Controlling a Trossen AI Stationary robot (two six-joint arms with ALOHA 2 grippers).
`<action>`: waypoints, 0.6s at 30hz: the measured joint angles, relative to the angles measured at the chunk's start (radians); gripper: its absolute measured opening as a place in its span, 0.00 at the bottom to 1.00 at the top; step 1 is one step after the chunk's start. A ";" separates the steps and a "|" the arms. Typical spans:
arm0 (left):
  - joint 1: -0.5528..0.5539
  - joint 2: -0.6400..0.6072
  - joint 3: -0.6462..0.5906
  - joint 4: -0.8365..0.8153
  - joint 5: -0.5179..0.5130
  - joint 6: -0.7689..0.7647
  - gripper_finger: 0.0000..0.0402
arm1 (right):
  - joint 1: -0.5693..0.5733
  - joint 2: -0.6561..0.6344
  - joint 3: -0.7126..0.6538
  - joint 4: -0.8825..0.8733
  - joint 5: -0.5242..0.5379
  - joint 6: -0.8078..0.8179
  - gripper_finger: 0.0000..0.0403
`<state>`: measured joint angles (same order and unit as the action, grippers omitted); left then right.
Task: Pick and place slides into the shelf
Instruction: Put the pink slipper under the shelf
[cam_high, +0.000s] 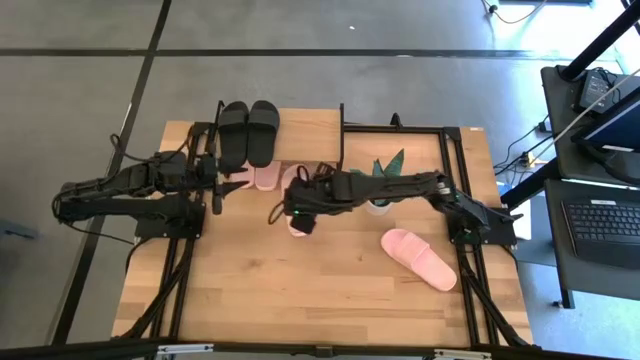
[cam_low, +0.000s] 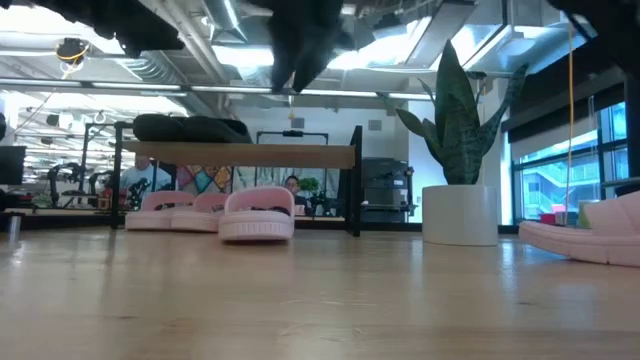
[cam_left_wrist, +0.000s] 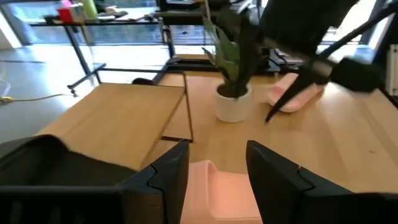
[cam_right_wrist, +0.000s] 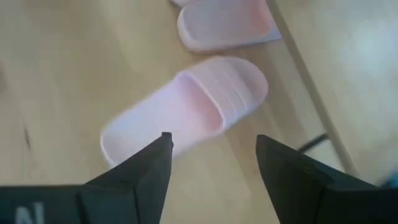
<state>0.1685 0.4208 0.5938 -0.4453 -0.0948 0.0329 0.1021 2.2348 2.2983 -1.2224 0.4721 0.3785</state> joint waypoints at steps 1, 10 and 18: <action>-0.010 0.009 0.000 0.011 0.000 -0.003 0.38 | 0.008 -0.016 -0.001 -0.025 0.001 -0.021 0.58; -0.125 0.140 0.000 0.207 -0.090 -0.005 0.38 | 0.023 -0.208 -0.145 -0.073 0.025 -0.163 0.58; -0.219 0.246 0.000 0.291 -0.217 -0.022 0.38 | 0.013 -0.570 -0.637 0.206 0.026 -0.176 0.58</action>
<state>-0.0501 0.6667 0.5941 -0.1538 -0.3118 0.0110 0.1152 1.6645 1.6614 -1.0162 0.4980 0.2022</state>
